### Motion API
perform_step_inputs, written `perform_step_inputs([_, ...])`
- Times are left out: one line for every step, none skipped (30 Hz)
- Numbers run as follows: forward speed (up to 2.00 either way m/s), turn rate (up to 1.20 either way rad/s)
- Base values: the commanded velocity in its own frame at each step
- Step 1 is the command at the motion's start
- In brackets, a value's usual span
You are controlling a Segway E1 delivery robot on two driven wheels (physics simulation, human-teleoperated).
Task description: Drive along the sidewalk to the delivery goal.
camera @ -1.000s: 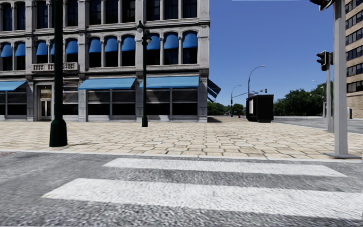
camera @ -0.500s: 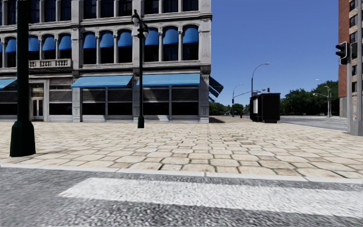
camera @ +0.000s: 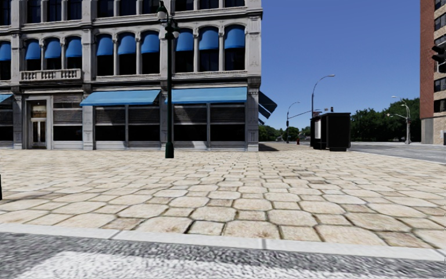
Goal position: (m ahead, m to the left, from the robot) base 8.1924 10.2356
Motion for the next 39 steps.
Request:
perform_step_inputs([1.04, 0.0])
perform_step_inputs([1.04, 0.0])
perform_step_inputs([1.04, 0.0])
perform_step_inputs([1.04, 0.0])
perform_step_inputs([1.06, 0.0])
perform_step_inputs([1.11, 0.0])
perform_step_inputs([1.14, 0.0])
perform_step_inputs([1.14, 0.0])
perform_step_inputs([1.14, 0.0])
perform_step_inputs([1.14, 0.0])
perform_step_inputs([1.14, 0.0])
perform_step_inputs([1.14, 0.0])
perform_step_inputs([1.14, 0.0])
perform_step_inputs([1.14, 0.0])
perform_step_inputs([1.14, 0.0])
perform_step_inputs([1.14, 0.03])
perform_step_inputs([1.14, 0.04])
perform_step_inputs([1.14, 0.05])
perform_step_inputs([1.14, 0.05])
perform_step_inputs([1.14, 0.08])
perform_step_inputs([1.14, 0.13])
perform_step_inputs([1.14, 0.19])
perform_step_inputs([1.14, 0.21])
perform_step_inputs([1.14, 0.21])
perform_step_inputs([1.14, 0.24])
perform_step_inputs([1.14, 0.31])
perform_step_inputs([1.14, 0.38])
perform_step_inputs([1.14, 0.38])
perform_step_inputs([1.13, 0.43])
perform_step_inputs([1.13, 0.48])
perform_step_inputs([1.13, 0.49])
perform_step_inputs([1.13, 0.52])
perform_step_inputs([1.13, 0.52])
perform_step_inputs([1.13, 0.55])
perform_step_inputs([1.13, 0.55])
perform_step_inputs([1.13, 0.56])
perform_step_inputs([1.13, 0.56])
perform_step_inputs([1.13, 0.56])
perform_step_inputs([1.13, 0.56])
